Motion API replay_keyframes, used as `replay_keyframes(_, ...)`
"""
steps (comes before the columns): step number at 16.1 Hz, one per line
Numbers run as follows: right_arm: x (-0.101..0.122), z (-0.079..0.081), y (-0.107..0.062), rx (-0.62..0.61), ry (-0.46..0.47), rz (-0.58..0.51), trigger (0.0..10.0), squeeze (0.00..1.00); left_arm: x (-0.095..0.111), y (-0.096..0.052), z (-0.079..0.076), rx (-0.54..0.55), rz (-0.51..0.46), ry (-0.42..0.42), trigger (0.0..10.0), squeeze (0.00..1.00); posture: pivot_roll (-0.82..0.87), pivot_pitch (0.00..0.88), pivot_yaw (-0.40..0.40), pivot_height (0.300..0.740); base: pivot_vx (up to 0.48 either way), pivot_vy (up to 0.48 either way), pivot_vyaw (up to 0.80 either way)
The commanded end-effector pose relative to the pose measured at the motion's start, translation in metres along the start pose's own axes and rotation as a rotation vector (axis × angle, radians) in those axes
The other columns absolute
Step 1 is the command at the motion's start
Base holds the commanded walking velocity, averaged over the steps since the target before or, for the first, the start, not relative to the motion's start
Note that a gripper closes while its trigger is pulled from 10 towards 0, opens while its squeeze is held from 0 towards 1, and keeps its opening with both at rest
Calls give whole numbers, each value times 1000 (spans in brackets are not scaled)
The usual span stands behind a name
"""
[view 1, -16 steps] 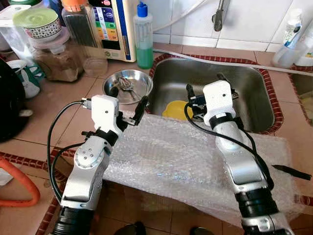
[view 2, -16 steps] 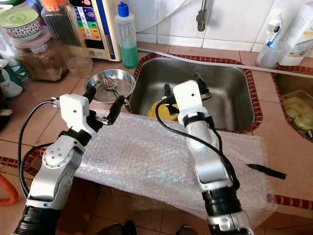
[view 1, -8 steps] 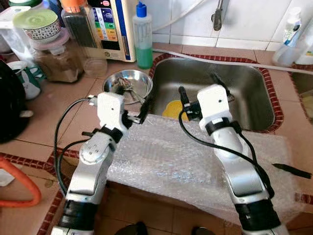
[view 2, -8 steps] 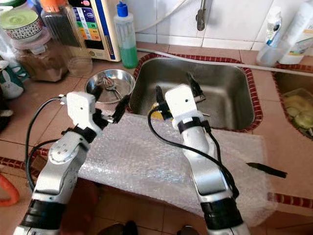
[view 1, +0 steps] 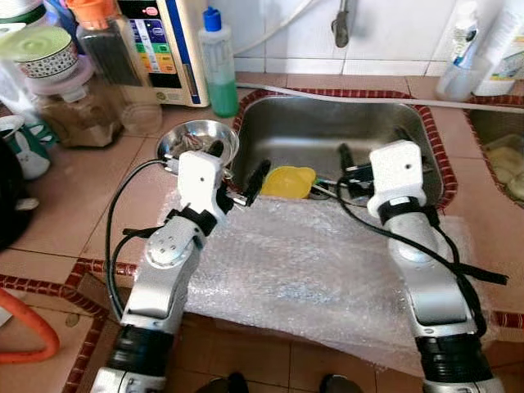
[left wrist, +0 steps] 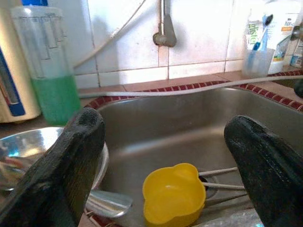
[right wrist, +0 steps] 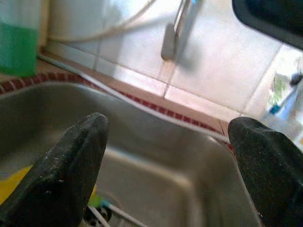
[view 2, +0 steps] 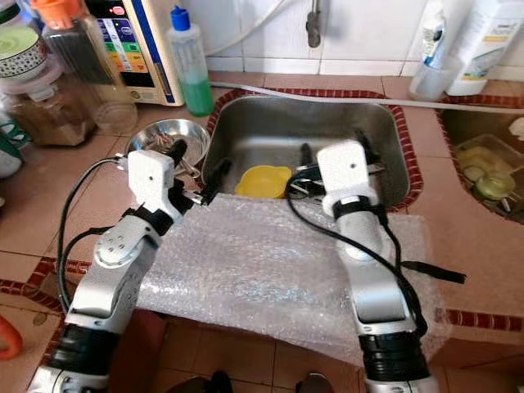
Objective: Kitchen organization
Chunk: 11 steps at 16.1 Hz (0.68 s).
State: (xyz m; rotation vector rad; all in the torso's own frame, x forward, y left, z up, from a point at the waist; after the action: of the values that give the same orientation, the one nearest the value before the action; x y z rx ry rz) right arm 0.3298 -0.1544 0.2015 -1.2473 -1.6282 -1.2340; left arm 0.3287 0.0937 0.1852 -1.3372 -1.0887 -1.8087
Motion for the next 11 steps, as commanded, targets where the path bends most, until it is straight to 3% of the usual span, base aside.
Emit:
replay_keyframes(1,4,1,3,5,10,-14,10000,365,3,4,2,0,-6,12,10000,0,-283,172,120,740,0,0,0)
replay_keyframes(5,9,11,2,72,45,-26,10000,357,-5,-3,4,-18,15,49,10000,0,-273,192,107,740,0,0,0)
replay_keyframes(7,14,15,3,92,75,-25,10000,224,-14,-8,7,-8,37,48,10000,0,-271,203,96,740,0,0,0)
replay_keyframes(9,17,15,1,113,143,1,10000,0,-21,-9,8,2,49,49,10000,0,-277,213,83,740,0,0,0)
replay_keyframes(11,18,14,-2,122,163,14,10000,0,-23,-8,7,2,46,63,10000,0,-289,218,77,740,0,0,0)
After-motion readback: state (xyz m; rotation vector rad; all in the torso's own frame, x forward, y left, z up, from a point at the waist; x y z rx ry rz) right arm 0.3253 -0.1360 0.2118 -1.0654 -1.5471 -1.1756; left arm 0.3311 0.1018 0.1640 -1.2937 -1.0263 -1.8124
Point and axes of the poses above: a point about 5 cm out from each wrist's last joint towards the gripper, its own y axis pointing out of the wrist towards the gripper, its own x axis along the axis of the wrist's last joint, z = x × y, the point moved 1 cm from there along y, pointing out of the wrist towards the gripper, and after that the axes turned 5 degrees about y, right-handed, at the moved point
